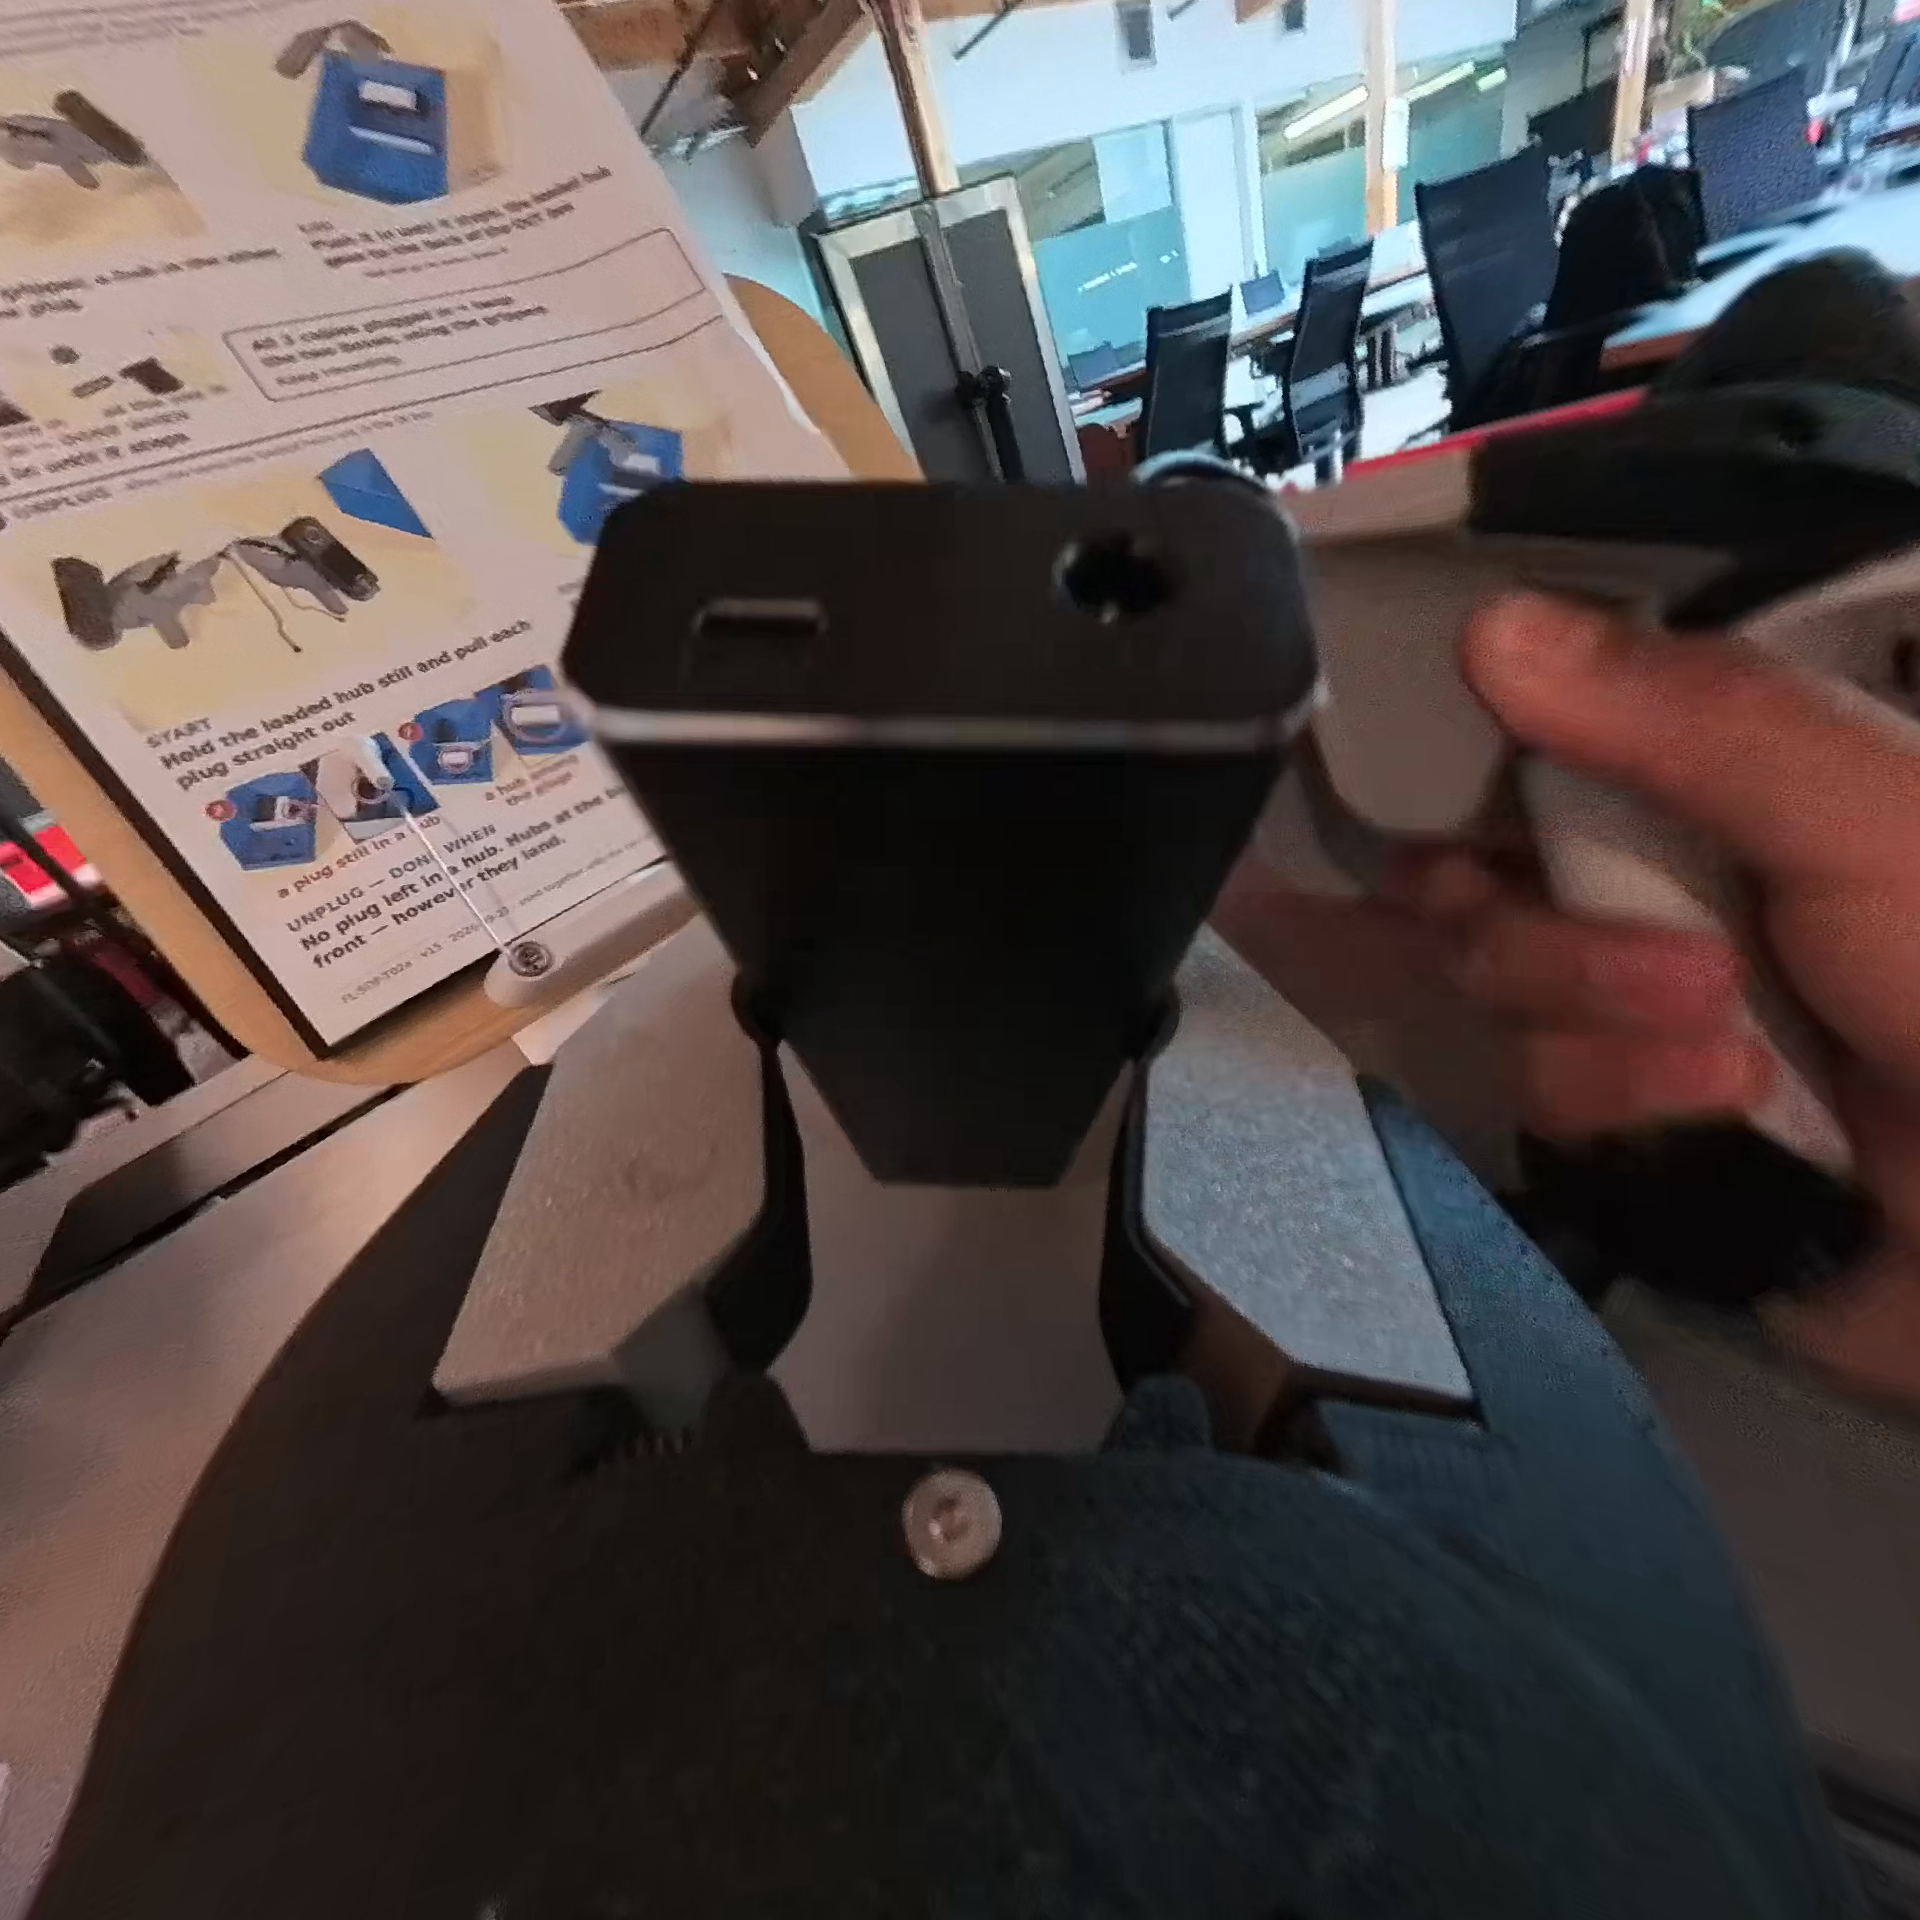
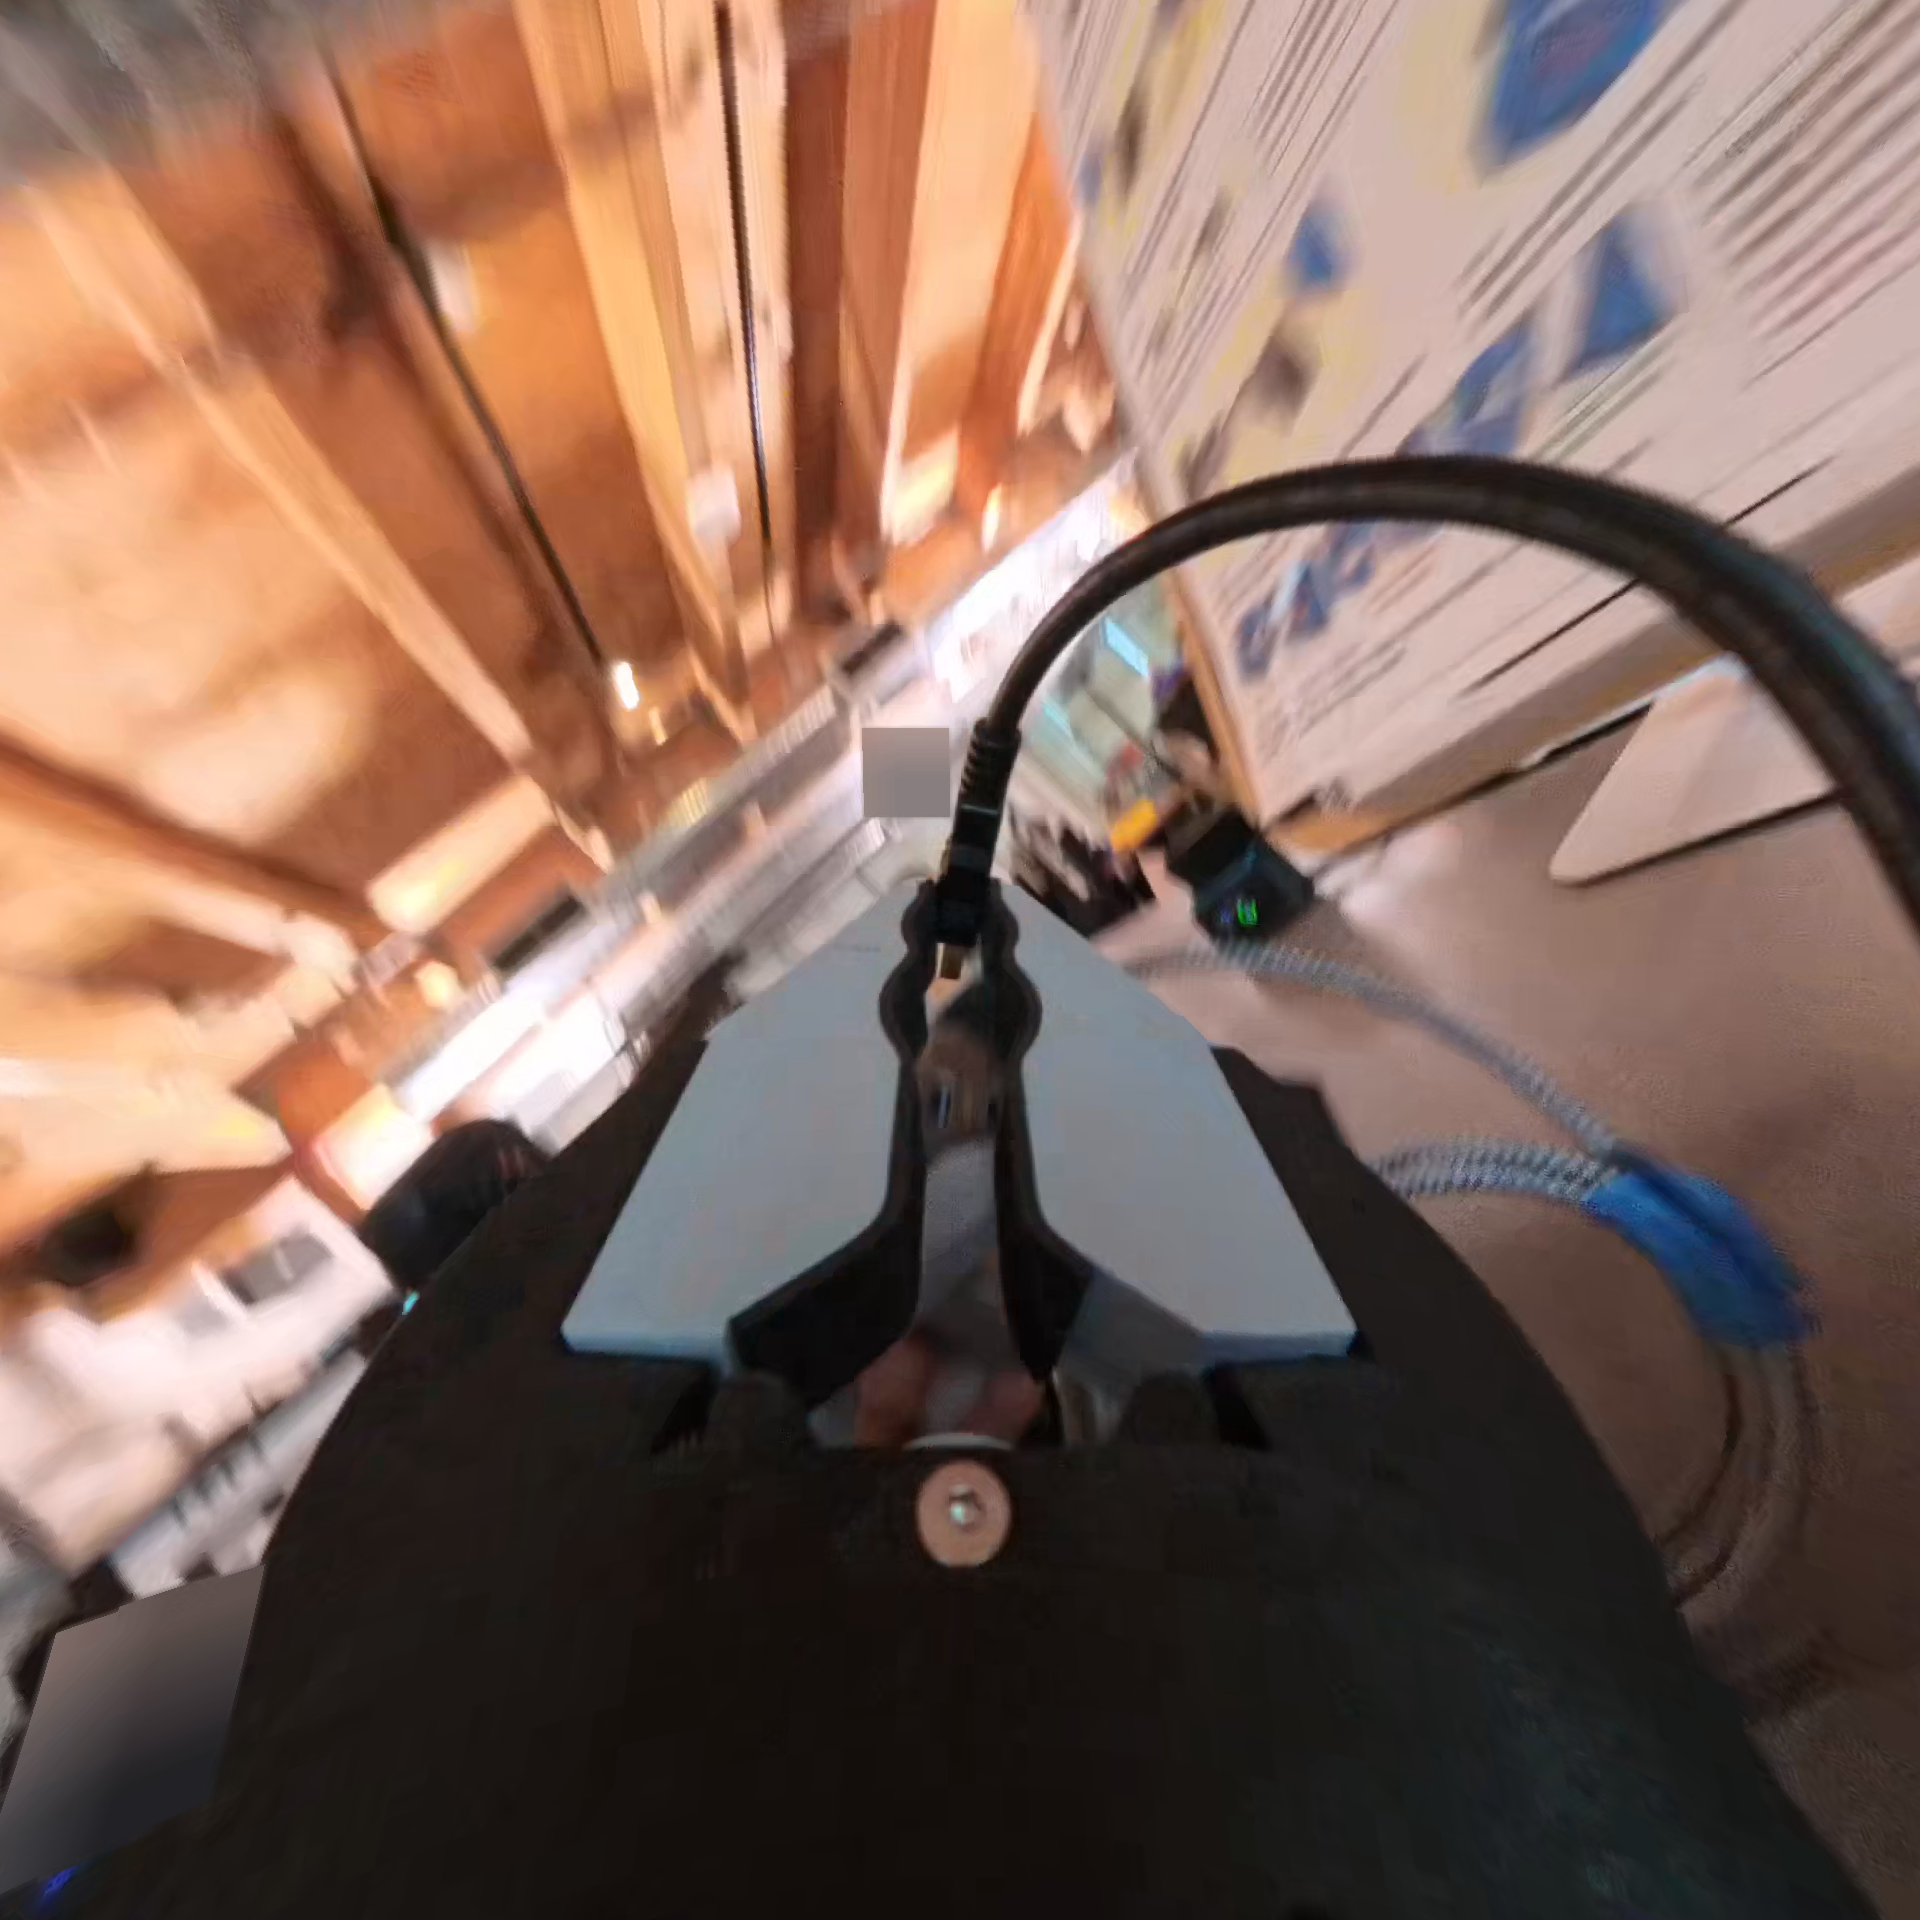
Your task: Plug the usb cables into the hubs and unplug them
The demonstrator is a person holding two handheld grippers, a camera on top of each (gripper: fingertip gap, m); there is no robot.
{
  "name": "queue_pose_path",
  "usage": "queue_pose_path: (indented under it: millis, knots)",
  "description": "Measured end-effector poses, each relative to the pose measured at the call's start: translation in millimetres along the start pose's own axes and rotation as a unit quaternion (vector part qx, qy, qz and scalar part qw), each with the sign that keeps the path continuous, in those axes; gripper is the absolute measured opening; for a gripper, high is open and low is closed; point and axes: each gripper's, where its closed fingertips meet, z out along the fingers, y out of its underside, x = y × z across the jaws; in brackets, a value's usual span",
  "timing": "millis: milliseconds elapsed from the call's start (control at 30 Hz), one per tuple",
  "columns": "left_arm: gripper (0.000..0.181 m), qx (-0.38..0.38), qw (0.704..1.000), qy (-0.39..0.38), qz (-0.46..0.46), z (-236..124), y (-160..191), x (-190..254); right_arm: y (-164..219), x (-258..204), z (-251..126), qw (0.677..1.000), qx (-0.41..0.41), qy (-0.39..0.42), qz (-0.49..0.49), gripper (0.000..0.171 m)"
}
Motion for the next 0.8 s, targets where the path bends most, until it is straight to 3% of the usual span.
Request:
queue_pose_path:
  millis: [67,267,600,800]
  knots:
    - [0.067,0.003,1.000,-0.003,0.030,-2,0,5,-3,7,-2,1.000,-0.021,-0.005,0.013,0.005]
    - [0.067,0.011,1.000,0.005,0.027,2,2,5,13,-33,5,0.978,-0.088,-0.001,-0.190,0.006]
    - [0.067,-0.002,0.998,-0.066,-0.001,-6,10,-34,9,-25,0,0.969,-0.108,0.021,-0.222,0.005]
    - [0.067,-0.010,0.994,-0.110,-0.021,-12,15,-60,-15,-74,-1,0.940,-0.175,-0.003,-0.294,0.005]
